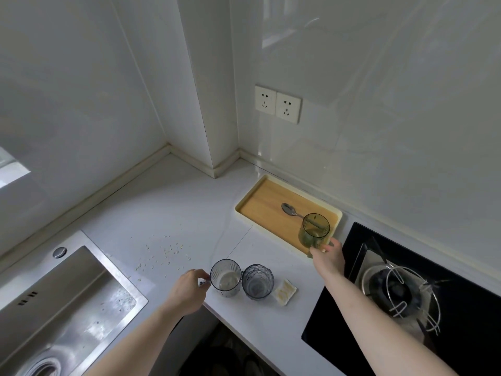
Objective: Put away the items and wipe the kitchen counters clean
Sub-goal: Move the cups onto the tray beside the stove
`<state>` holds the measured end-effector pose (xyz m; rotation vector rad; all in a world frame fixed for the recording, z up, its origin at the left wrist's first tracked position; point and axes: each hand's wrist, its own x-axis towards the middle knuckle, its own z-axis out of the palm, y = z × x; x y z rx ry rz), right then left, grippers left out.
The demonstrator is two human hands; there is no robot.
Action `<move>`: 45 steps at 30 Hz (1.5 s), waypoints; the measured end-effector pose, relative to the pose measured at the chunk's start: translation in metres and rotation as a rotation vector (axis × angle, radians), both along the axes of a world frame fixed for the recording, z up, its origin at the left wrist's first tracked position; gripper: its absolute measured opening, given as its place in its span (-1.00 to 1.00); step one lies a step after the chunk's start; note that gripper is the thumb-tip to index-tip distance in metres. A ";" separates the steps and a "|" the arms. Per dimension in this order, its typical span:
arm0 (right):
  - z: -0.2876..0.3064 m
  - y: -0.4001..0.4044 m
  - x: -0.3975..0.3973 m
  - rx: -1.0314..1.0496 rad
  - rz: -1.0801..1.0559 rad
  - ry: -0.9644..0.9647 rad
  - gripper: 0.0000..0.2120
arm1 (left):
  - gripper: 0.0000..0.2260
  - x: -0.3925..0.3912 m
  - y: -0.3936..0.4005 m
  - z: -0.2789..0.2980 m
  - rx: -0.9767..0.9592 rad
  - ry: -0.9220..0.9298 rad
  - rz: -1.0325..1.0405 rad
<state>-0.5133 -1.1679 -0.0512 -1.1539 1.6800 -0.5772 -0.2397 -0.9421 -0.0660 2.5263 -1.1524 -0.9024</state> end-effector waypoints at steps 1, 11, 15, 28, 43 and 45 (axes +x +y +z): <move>0.000 0.004 -0.003 -0.029 -0.010 -0.009 -0.37 | -0.87 0.000 0.000 0.000 0.003 -0.001 0.000; -0.006 0.076 0.006 -0.201 0.577 0.072 -0.43 | -0.88 0.017 -0.003 0.015 -0.135 0.039 0.120; -0.004 0.084 0.025 -0.168 0.898 0.195 -0.15 | -0.88 0.023 -0.040 0.033 -0.225 0.080 0.176; -0.009 0.082 0.066 -0.212 1.256 0.498 -0.12 | -0.80 0.014 -0.160 0.039 -0.339 0.414 0.369; 0.048 -0.036 0.079 -0.410 0.985 0.573 -0.17 | -0.86 0.015 -0.228 0.023 -0.268 0.492 0.358; 0.047 -0.051 0.084 -0.441 0.991 0.658 -0.16 | -0.88 0.012 -0.232 0.022 -0.254 0.492 0.350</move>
